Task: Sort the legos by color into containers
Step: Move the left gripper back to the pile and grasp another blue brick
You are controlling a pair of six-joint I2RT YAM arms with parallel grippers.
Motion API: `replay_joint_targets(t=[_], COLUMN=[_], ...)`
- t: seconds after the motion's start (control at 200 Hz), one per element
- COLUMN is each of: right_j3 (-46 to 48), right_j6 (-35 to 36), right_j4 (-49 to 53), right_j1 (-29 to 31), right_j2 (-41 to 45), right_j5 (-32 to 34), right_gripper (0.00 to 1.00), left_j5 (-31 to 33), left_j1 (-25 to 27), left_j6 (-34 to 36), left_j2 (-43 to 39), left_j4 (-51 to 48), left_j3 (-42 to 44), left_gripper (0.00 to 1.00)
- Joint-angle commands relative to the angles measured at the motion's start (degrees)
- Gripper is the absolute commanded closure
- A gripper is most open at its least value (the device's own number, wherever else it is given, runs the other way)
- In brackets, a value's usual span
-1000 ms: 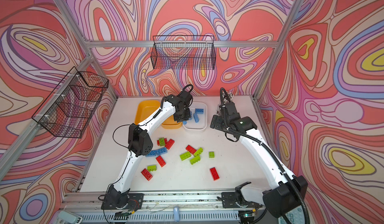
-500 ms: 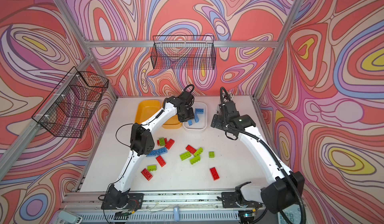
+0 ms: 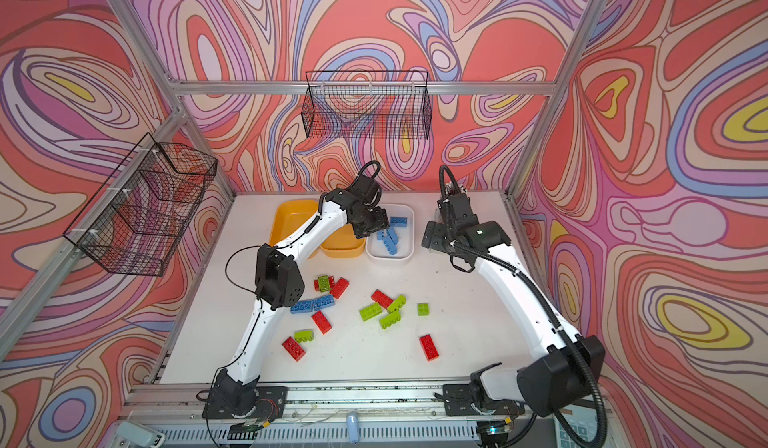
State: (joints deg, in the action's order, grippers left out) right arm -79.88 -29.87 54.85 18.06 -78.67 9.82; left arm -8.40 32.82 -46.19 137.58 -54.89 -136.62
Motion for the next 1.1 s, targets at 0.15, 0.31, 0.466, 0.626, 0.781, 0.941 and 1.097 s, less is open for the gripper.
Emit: replay_joint_targets(t=[0.15,0.31,0.466,0.626,0.781,0.941,1.097], right_j3=[-2.3,-2.9,-2.9,-1.5,0.6,1.6,1.6], right_j6=[3.6,4.4,5.6,5.2,4.5,3.7,3.5], right_j4=[-1.3,-2.6,-3.1,-3.4,-3.5,-3.4,-2.7], right_j1=[-0.1,0.0,0.3,0.8,1.7,2.2,2.3], right_j2=[-4.2,-5.9,-6.7,-5.8,-3.9,-2.1,-0.8], right_j5=[-3.3,-5.4,-6.8,-8.1,-8.6,-8.3,-7.5], right_gripper=[0.02,0.02,0.02,0.02,0.02,0.02,0.02], left_j5=[14.8,17.7,19.3,20.0,20.8,20.3,18.1], left_j1=[-0.1,-0.1,-0.1,-0.1,-0.2,-0.9,-2.3], left_j6=[1.9,-3.6,-8.6,-11.8,-12.7,-10.6,-7.8], left_j2=[-25.3,-40.7,-53.2,-61.3,-65.7,-64.4,-61.1], left_j4=[-4.4,-3.6,-3.1,-2.5,0.2,5.1,10.1], left_j3=[28.5,50.2,67.5,79.5,86.7,89.8,90.1], left_gripper=[0.25,0.25,0.25,0.25,0.25,0.24,0.23])
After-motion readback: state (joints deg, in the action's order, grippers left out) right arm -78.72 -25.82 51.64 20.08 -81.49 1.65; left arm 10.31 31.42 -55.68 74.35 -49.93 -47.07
